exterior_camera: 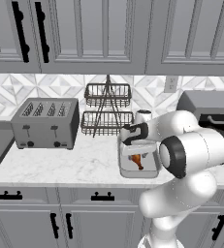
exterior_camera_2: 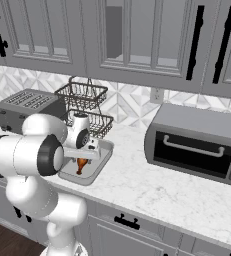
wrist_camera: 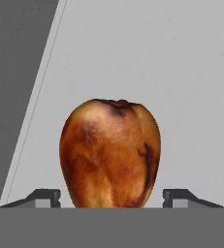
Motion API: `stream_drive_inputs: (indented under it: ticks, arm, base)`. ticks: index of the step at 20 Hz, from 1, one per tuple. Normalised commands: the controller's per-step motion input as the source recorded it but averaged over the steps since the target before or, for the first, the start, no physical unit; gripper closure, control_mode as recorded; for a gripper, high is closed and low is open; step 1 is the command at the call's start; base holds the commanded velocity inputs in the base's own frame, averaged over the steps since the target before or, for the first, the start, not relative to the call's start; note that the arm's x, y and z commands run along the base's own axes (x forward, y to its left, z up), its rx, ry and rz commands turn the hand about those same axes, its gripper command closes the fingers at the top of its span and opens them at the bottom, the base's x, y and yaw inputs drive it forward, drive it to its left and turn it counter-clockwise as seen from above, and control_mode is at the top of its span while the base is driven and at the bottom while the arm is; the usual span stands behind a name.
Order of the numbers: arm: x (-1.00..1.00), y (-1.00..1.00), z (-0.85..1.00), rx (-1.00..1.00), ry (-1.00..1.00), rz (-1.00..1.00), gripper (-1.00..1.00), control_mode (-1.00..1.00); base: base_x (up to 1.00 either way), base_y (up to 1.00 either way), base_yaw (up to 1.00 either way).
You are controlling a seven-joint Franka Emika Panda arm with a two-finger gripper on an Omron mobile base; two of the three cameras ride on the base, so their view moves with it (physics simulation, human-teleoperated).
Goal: Place one cucumber and one chicken drumstick in each tupperware on the nearby counter, to pack two identical lunches.
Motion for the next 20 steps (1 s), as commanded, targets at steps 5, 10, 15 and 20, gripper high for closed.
stream_drive_inputs:
  ticks: [5, 10, 15, 20]
  arm:
    - [-0.15, 0.0, 0.56, 0.0, -0.04, 0.0, -1.0, -1.0]
    - [-0.84, -0.02, 1.0, 0.02, -0.1, 0.0, -1.0, -1.0]
    - [-1.0, -0.02, 0.9, 0.0, -0.02, 0.02, -1.0, -1.0]
    - [-1.0, 0.0, 0.28, 0.0, -0.11, 0.01, -1.0, -1.0]
  base:
    - [0.0, 0.0, 0.0]
    - [0.0, 0.0, 0.0]
    - [0.0, 0.0, 0.0]
    - [0.0, 0.0, 0.0]
